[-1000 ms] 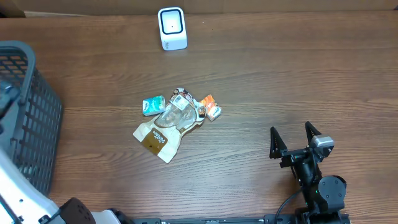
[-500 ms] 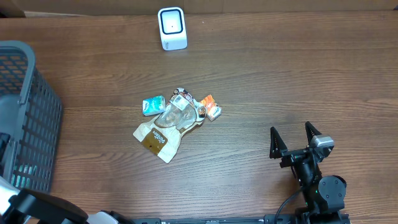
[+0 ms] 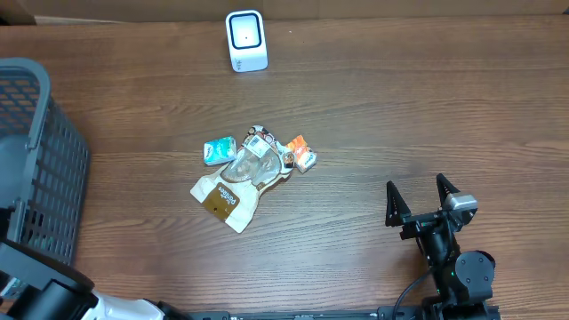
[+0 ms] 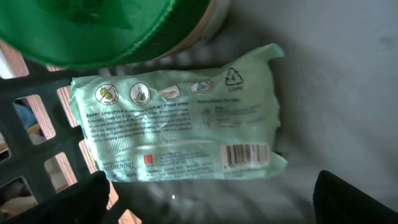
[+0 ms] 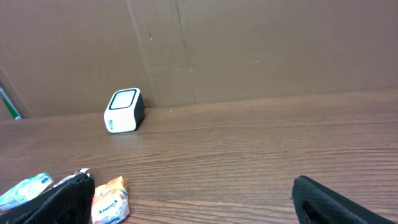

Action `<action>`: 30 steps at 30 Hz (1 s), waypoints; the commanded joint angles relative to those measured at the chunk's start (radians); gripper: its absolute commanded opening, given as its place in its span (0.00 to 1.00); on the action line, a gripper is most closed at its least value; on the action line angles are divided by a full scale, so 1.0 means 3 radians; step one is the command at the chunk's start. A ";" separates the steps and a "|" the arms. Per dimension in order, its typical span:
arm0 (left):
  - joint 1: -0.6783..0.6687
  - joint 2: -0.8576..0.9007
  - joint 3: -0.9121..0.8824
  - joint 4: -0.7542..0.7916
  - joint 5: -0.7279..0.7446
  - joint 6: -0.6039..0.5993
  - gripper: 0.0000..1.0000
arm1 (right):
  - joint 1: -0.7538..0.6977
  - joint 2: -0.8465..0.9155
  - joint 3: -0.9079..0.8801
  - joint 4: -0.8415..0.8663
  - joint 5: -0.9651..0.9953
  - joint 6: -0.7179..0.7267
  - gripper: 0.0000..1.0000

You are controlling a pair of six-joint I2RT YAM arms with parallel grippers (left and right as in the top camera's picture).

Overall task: Scan the item barcode
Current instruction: 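Reach the left gripper into the basket and grasp a green wipes pack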

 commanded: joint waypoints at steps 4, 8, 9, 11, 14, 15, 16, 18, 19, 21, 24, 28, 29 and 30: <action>-0.0003 0.0191 -0.0005 -0.0008 -0.0188 -0.0036 0.88 | -0.0010 -0.0024 -0.0036 0.0013 0.0032 0.0025 1.00; -0.0006 0.0252 -0.0025 0.0050 -0.0233 -0.0037 0.87 | -0.0010 -0.0023 -0.0036 0.0011 0.0032 0.0025 1.00; -0.0006 0.0252 -0.0042 0.0078 -0.0253 -0.0037 0.88 | -0.0010 -0.0024 -0.0036 0.0011 0.0032 0.0025 1.00; -0.0006 0.0252 -0.0083 0.0154 -0.0257 -0.0036 0.88 | -0.0010 -0.0023 -0.0036 0.0011 0.0032 0.0025 1.00; -0.0006 0.0253 -0.0181 0.0315 -0.0270 -0.0034 0.87 | -0.0010 -0.0024 -0.0036 0.0011 0.0032 0.0025 1.00; -0.0006 0.0254 -0.0226 0.0385 -0.0268 -0.0034 0.88 | -0.0010 -0.0024 -0.0036 0.0013 0.0032 0.0025 1.00; -0.0006 0.0254 -0.0268 0.0441 -0.0268 -0.0033 0.88 | -0.0010 -0.0024 -0.0036 0.0011 0.0032 0.0025 1.00; -0.0006 0.0256 -0.0376 0.0559 -0.0268 -0.0029 0.88 | -0.0010 -0.0024 -0.0036 0.0011 0.0032 0.0025 1.00; -0.0006 0.0256 -0.0483 0.0680 -0.0267 -0.0020 0.88 | -0.0010 -0.0024 -0.0036 0.0011 0.0032 0.0025 1.00; -0.0006 0.0256 -0.0539 0.0749 -0.0240 -0.0019 0.85 | -0.0010 -0.0024 -0.0036 0.0013 0.0032 0.0025 1.00; -0.0013 0.0256 -0.0535 0.0759 -0.0206 -0.0022 0.56 | -0.0010 -0.0024 -0.0036 0.0011 0.0032 0.0025 1.00; -0.0031 0.0254 -0.0487 0.0754 0.0001 -0.0023 0.04 | -0.0010 -0.0024 -0.0036 0.0011 0.0032 0.0025 1.00; -0.0036 0.0254 -0.0470 0.0750 0.0058 -0.0023 0.04 | -0.0010 -0.0024 -0.0036 0.0011 0.0032 0.0025 1.00; -0.0047 0.0254 -0.0444 0.0740 0.0125 -0.0022 0.04 | -0.0010 -0.0024 -0.0036 0.0011 0.0032 0.0025 1.00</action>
